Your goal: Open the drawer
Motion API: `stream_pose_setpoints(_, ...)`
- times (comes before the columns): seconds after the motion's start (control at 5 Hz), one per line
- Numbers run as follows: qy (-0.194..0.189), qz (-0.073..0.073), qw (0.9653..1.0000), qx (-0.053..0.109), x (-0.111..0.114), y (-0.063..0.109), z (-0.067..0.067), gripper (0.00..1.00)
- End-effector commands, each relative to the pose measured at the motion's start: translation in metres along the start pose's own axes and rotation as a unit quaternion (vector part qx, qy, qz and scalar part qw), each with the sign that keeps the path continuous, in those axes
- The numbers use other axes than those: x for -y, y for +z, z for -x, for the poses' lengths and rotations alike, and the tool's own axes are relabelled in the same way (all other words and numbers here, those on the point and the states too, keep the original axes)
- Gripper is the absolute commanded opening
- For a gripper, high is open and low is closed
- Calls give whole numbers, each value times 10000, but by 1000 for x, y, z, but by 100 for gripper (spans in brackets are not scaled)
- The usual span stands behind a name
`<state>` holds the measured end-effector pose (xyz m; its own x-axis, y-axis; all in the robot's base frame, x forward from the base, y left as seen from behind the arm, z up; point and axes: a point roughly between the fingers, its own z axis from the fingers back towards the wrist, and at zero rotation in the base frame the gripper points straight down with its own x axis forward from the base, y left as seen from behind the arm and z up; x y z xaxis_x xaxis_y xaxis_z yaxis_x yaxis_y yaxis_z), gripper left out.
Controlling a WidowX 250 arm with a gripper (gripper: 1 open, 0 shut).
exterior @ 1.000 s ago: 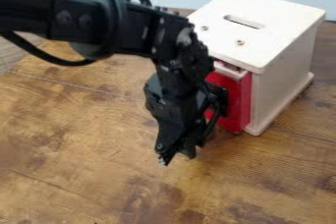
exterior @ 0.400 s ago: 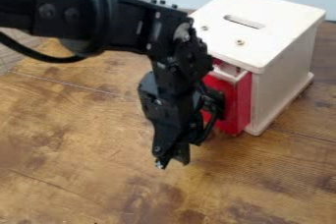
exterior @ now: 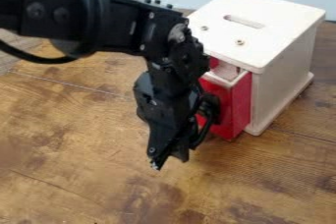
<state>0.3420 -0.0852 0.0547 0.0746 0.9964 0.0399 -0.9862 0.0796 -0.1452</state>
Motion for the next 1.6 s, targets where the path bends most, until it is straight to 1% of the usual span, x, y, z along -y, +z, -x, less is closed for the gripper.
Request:
stream_pose_setpoints(0.0,-508,337,9980,-141,0,37,8,0)
stream_pose_setpoints(0.2,-710,347,9967,-191,-4,48,-2,0)
stream_pose_setpoints(0.4,-750,310,9966,-155,-7,42,-6,0)
stream_pose_setpoints(0.8,-1014,289,9944,-120,-5,30,-3,0)
stream_pose_setpoints(1.2,-1160,266,9929,-73,1,22,-10,0)
stream_pose_setpoints(1.4,-889,241,9957,-5,2,26,-14,0)
